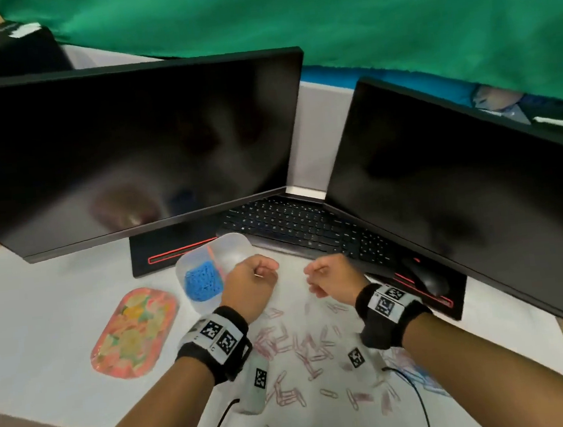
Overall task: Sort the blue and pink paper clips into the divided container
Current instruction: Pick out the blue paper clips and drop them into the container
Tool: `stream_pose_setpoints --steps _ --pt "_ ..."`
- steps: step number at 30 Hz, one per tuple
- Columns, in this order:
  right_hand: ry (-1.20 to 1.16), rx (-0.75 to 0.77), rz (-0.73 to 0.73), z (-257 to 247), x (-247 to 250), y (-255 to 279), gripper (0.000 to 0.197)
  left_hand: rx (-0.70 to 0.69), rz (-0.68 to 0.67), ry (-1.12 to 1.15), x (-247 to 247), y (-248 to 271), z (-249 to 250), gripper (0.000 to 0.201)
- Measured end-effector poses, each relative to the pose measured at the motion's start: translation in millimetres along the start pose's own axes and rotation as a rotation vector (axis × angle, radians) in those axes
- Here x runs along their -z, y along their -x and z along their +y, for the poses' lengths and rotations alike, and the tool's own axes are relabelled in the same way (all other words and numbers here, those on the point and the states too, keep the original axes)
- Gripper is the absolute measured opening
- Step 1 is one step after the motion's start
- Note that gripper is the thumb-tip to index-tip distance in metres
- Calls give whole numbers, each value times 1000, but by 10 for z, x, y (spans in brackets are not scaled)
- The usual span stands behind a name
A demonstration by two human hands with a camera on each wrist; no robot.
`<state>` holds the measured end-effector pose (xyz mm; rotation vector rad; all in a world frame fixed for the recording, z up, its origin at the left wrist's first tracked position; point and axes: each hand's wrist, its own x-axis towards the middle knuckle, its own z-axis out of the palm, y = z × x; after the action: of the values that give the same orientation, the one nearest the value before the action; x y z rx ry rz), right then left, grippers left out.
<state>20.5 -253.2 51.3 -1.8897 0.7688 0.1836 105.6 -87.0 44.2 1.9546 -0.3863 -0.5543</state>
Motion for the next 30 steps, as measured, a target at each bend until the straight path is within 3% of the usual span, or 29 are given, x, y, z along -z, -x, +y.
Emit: stream_pose_setpoints --steps 7,11,15,21,23,27,30 --pt "244 -62 178 1233 571 758 28 -165 -391 -458 -778 319 33 22" --pt "413 -66 151 1768 617 1093 22 -381 -603 -699 -1200 526 14 30" --pt "588 58 111 2006 520 1334 34 -563 -806 -997 -1490 696 -60 42" --pt "697 198 121 2247 420 1489 45 -643 -763 -1209 -1482 760 -201 53" --pt "678 243 148 2318 410 1511 39 -657 -729 -1207 -1432 717 -275 51" --pt "650 284 166 2387 440 1525 15 -526 -638 -1203 -1353 689 -261 41" --pt "661 277 201 2401 444 1496 8 -504 -523 -1214 -1400 664 -195 36"
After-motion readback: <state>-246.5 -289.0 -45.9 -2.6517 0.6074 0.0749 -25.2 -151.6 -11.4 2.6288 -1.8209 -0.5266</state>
